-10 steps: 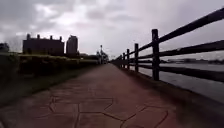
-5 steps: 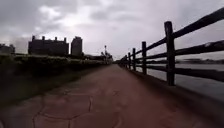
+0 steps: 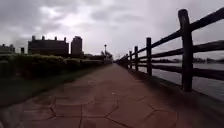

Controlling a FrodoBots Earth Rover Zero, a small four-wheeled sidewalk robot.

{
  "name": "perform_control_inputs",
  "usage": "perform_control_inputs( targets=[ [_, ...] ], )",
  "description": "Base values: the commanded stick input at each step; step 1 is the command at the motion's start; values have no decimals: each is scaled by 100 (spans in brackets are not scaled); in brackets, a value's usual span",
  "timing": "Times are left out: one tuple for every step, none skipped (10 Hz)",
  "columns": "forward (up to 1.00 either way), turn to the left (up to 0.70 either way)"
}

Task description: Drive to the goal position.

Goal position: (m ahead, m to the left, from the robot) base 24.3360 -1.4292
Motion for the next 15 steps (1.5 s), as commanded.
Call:
perform_control_inputs(
  targets=[
    [100, 0],
    [100, 0],
    [100, 0],
    [100, 0],
    [100, 0],
    [100, 0],
    [100, 0],
    [100, 0],
    [100, 0],
    [100, 0],
    [100, 0],
    [100, 0],
    [100, 0],
    [100, 0],
    [100, 0]
  ],
)
